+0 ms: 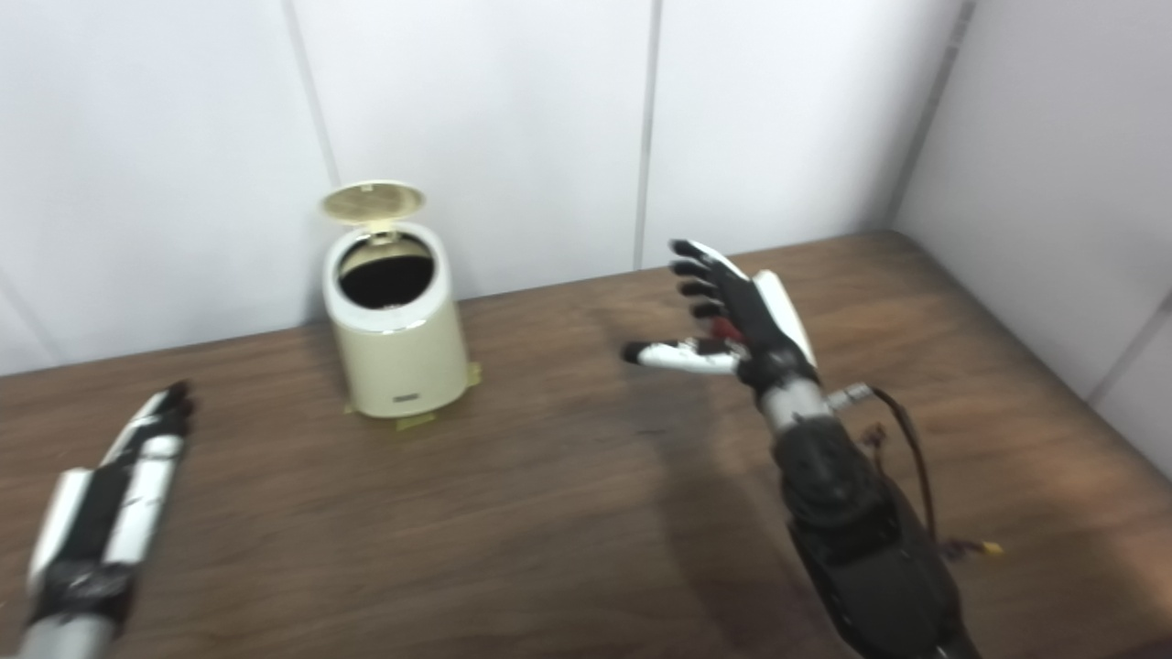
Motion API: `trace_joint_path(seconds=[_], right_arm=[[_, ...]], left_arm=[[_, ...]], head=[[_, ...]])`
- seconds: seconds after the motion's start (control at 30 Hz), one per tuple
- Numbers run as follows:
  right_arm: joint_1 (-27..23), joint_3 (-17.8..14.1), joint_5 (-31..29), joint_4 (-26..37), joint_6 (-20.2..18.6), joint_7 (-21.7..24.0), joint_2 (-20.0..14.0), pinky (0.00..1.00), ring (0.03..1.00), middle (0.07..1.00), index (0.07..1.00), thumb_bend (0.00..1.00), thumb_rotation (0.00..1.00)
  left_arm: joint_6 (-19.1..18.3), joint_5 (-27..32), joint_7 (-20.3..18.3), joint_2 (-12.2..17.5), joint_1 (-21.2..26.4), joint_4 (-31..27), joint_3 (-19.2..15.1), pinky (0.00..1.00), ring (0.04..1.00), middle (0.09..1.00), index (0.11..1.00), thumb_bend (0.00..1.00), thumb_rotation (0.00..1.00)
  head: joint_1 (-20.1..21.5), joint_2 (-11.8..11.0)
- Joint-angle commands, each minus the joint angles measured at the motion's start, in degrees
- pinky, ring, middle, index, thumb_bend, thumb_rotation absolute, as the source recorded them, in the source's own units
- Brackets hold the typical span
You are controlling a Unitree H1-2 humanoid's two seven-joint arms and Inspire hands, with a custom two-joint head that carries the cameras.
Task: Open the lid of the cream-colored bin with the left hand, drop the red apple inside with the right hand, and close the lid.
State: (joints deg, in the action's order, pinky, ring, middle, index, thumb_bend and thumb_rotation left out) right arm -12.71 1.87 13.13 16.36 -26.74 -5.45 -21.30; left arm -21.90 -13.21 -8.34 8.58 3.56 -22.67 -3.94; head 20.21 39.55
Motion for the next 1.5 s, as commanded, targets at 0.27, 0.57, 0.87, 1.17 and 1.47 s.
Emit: trace_joint_path(seconds=[0.27,0.57,0.87,1.17,1.47], right_arm=[[-5.76,-1.77,9.21,-2.18,-0.01,4.66,-3.76,0.74,0.811,0.829,0.85,0.84,0.2],[-11.31,1.25,18.29,-6.91,-0.06,10.39,-8.52,0.73,0.82,0.852,0.853,0.89,0.07],[-17.2,3.32,24.21,-13.41,-0.13,18.28,-11.65,0.74,0.88,0.887,0.873,0.92,0.09],[-22.44,10.37,30.17,-22.85,1.45,21.87,-15.41,0.73,0.875,0.87,0.839,0.95,0.11],[-27.82,17.47,34.64,-30.71,3.65,26.41,-18.17,0.82,0.906,0.871,0.829,0.96,0.13]], left_arm=[[1.56,4.65,1.29,0.53,1.63,-0.24,-0.61,0.97,0.955,0.957,0.978,0.33,0.96],[0.13,5.54,1.67,0.21,1.3,-0.67,-0.76,0.96,0.953,0.958,0.98,0.31,0.93],[-1.76,6.56,1.86,0.18,0.87,-2.25,-0.75,0.95,0.954,0.959,0.977,0.3,0.9],[-3.74,5.83,1.65,1.12,0.56,-4.39,-0.3,0.99,0.963,0.961,0.976,0.28,0.93],[-4.79,6.41,1.34,1.2,0.48,-5.68,-0.49,0.97,0.944,0.955,0.974,0.26,0.92]], head=[[3.51,-0.38],[5.5,-0.54],[5.82,-0.43],[5.73,0.02],[5.74,0.33]])
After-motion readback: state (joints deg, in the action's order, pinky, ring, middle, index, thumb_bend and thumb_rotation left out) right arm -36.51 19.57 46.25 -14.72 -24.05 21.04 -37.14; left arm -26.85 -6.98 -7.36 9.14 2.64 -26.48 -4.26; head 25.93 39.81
